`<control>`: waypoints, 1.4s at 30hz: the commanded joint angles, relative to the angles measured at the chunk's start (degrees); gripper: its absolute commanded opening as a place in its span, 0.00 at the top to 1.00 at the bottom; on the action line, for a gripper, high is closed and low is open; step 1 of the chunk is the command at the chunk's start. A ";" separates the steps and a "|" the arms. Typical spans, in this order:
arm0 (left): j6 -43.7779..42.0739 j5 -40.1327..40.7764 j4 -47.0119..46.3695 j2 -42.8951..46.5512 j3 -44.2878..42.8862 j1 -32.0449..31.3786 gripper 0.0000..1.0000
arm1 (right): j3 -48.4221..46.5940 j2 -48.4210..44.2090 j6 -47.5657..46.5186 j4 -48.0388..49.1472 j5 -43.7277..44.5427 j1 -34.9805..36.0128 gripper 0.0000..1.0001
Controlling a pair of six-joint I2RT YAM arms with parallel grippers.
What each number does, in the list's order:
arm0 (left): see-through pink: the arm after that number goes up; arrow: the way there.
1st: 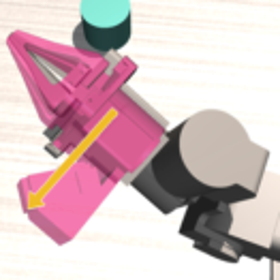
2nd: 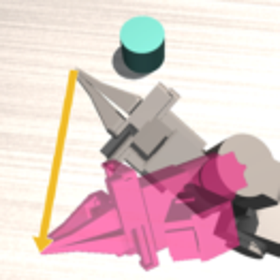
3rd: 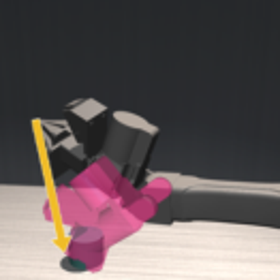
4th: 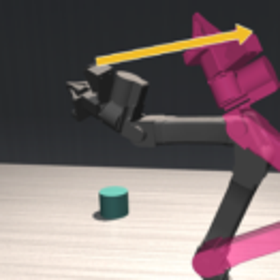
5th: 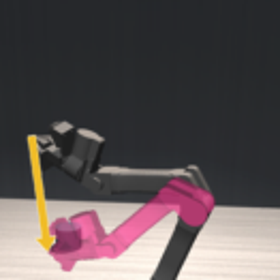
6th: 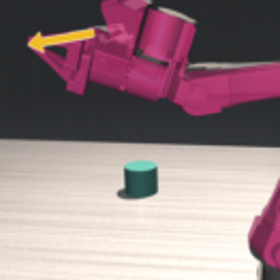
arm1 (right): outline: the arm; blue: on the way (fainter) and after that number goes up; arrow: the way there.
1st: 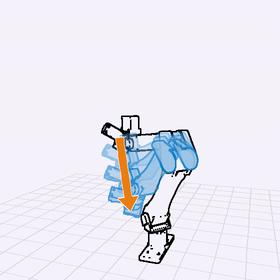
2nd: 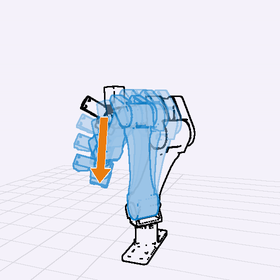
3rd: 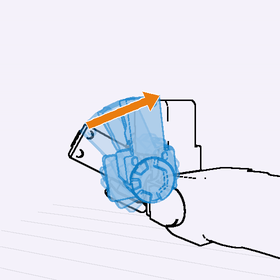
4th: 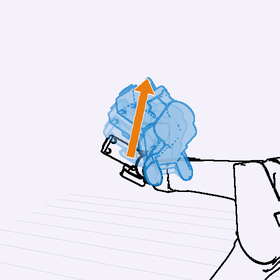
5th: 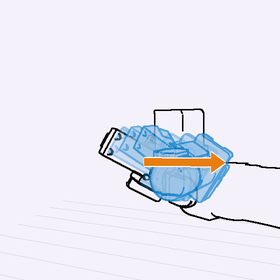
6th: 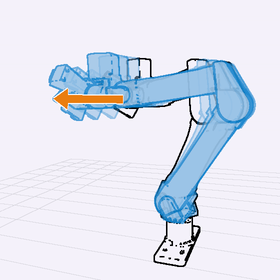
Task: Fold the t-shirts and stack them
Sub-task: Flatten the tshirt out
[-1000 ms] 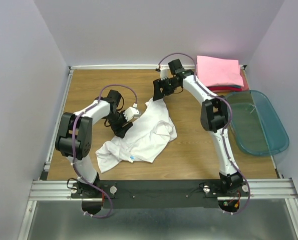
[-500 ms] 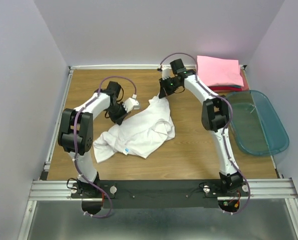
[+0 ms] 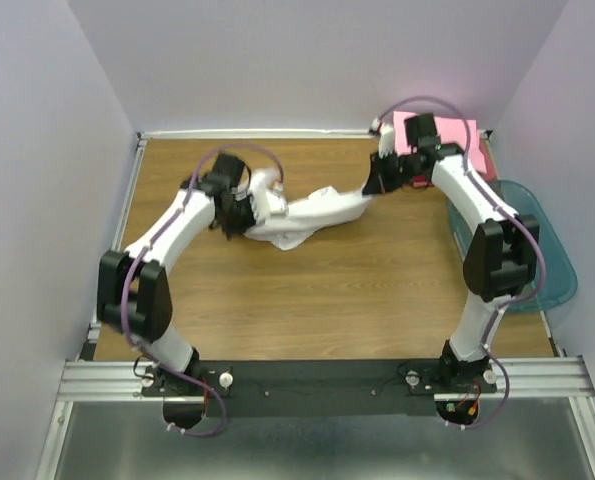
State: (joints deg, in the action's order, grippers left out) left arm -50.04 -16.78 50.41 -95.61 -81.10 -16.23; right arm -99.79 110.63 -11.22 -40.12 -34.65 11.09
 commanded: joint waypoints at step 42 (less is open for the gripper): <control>6.09 -15.48 1.88 -2.38 12.38 -4.26 0.99 | 27.98 -7.18 -22.17 -18.15 5.92 0.77 0.43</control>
State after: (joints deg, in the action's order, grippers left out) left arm -44.99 -32.08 53.60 -100.77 -67.26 -21.93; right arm -71.31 102.98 -28.86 -52.58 -25.47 11.00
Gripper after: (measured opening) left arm 0.095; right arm 0.571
